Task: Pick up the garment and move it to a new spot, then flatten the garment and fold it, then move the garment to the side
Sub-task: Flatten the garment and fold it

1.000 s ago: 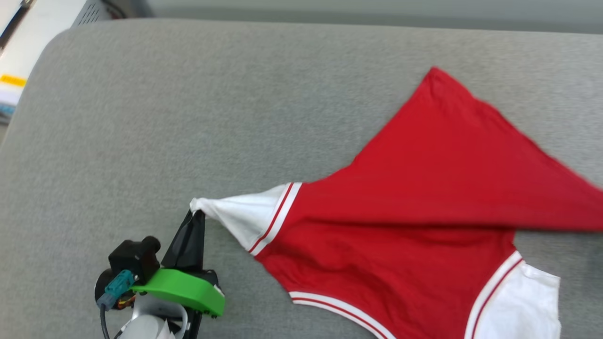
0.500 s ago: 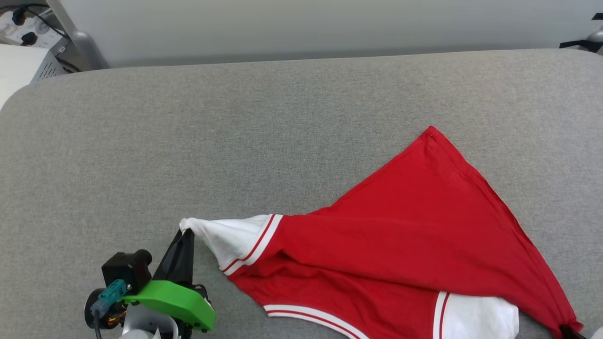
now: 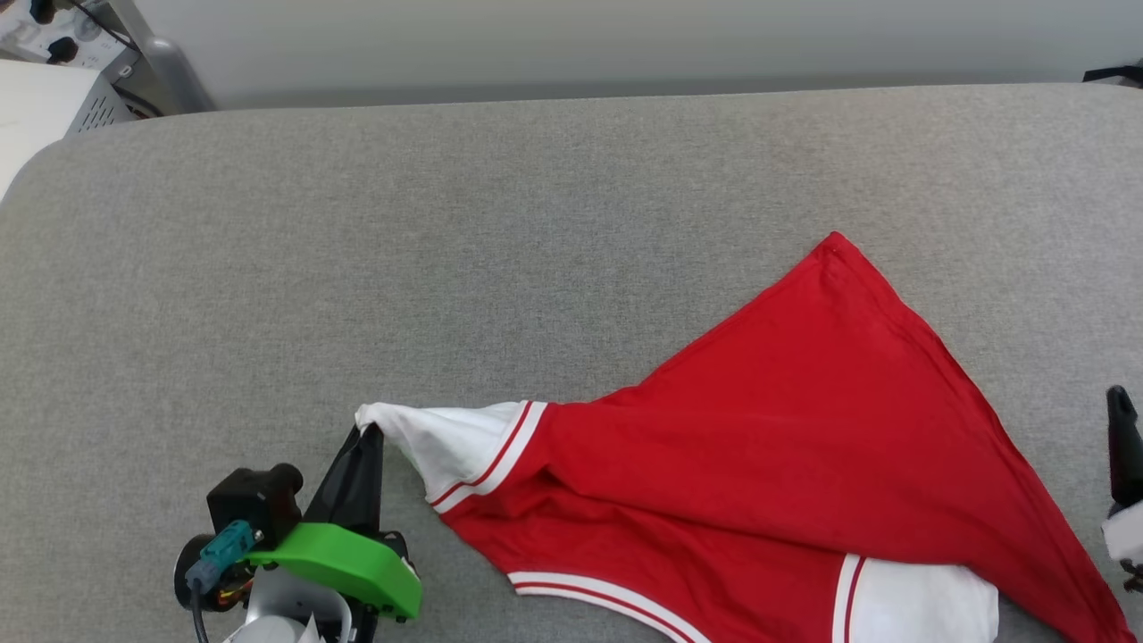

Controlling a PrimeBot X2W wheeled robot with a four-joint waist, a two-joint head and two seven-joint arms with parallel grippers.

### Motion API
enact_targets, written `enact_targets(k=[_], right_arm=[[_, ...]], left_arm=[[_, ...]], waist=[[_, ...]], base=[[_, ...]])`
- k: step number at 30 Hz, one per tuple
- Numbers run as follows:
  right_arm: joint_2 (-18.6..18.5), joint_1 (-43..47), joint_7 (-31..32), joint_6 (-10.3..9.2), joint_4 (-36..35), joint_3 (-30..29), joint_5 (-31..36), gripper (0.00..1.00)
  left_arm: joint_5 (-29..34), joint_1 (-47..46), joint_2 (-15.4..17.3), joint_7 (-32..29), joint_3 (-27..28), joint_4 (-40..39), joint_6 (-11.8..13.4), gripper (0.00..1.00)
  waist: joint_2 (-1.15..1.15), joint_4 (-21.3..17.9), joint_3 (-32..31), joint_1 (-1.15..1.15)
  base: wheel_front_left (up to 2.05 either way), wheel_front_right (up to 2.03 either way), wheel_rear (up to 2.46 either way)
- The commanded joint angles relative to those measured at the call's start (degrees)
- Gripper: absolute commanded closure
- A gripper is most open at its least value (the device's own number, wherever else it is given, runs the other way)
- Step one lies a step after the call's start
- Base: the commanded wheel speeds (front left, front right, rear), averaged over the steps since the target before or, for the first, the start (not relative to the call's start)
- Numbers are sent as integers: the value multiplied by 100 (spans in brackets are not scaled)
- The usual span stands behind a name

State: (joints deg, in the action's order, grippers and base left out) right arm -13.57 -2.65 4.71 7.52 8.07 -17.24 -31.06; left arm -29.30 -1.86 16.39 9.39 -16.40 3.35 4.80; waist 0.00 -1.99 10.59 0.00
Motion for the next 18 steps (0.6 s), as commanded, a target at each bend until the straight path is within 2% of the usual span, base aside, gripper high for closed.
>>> enact_targets(k=[1,8,15,18], right_arm=[[-115,-238,-16,-3,99,197,-62,0],[-875,-1575,611,-3,747,1384,-281,0],[-1636,-2916,2143,-3,1467,2544,-783,0],[-1851,-3370,2691,-3,1620,2975,-934,0]], left_arm=[[67,-151,-23,40,-20,-11,25,100],[165,-435,-126,115,-154,-116,12,100],[261,-726,-289,189,-361,-175,-47,100],[268,-840,-367,236,-423,-155,-87,100]], waist=[[0,86,91,0],[0,296,431,0],[0,661,751,0],[0,779,910,0]], base=[[0,0,0],[0,0,0],[0,0,0],[0,0,0]])
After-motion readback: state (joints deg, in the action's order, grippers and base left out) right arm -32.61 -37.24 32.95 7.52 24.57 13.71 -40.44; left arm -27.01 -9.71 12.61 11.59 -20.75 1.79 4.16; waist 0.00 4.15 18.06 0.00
